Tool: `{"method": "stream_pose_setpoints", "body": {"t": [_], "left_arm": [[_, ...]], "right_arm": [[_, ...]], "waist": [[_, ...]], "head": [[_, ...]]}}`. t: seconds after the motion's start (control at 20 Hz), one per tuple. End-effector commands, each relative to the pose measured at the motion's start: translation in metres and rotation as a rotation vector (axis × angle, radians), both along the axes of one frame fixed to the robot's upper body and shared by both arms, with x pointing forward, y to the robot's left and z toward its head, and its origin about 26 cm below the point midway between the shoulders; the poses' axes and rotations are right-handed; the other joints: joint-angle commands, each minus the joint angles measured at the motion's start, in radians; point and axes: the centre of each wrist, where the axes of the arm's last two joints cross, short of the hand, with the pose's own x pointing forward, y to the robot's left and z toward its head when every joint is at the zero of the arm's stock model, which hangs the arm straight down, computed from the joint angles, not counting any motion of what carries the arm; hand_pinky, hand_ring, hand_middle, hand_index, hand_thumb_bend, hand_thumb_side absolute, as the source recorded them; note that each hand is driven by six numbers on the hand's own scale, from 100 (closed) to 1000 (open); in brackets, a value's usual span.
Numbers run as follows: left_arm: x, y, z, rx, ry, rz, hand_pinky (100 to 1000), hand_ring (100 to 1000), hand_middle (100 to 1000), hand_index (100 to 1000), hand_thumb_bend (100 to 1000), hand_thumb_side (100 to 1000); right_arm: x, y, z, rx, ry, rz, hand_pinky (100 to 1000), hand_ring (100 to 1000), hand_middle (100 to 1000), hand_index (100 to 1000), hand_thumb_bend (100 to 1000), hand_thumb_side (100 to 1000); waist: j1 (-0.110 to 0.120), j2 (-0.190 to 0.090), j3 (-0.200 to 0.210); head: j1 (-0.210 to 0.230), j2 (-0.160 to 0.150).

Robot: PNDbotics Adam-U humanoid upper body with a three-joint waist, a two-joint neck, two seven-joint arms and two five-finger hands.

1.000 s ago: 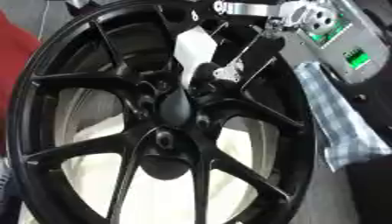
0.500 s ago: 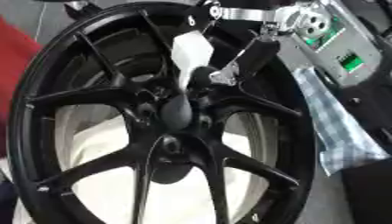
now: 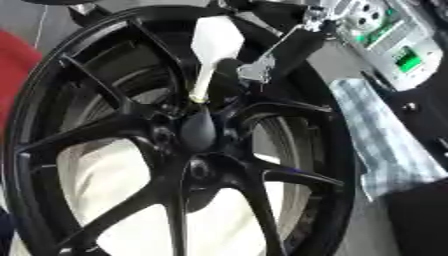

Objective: Pull the pin out of the wheel hub.

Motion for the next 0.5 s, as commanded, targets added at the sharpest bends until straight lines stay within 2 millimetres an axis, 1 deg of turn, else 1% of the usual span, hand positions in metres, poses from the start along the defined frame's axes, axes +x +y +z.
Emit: {"method": "stream_pose_setpoints", "body": {"t": [0.05,0.2,0.3,0.4,0.5], "left_arm": [[-0.003,0.004,0.010,0.028,-0.035,0.007,780,806,609,770,100,674],[-0.003,0.005,0.009,0.029,-0.033,0.015,780,805,609,770,100,673],[-0.004,0.007,0.008,0.028,-0.027,0.024,780,804,609,770,100,673],[-0.005,0.010,0.005,0.027,-0.019,0.037,780,804,608,770,100,673],[-0.006,0.013,0.003,0.024,-0.011,0.052,780,804,608,770,100,672]], "right_arm": [[-0.017,-0.009,0.023,0.035,-0.015,0.010,845,789,375,425,119,179],[-0.027,-0.015,0.034,0.091,-0.006,0.026,848,792,381,431,100,153],[-0.033,-0.024,0.041,0.156,-0.009,0.032,850,795,393,444,100,126],[-0.040,-0.039,0.046,0.241,-0.019,0.013,853,796,399,451,100,106],[-0.045,-0.058,0.046,0.325,-0.032,-0.024,852,793,402,455,100,100]], "waist": [[0.007,-0.028,-0.002],[0.010,-0.032,-0.011],[0.014,-0.038,-0.024],[0.020,-0.044,-0.044],[0.028,-0.051,-0.066]], "head": [[-0.008,-0.005],[-0.006,0.003],[0.001,0.015],[0.015,0.026],[0.031,0.036]]}}
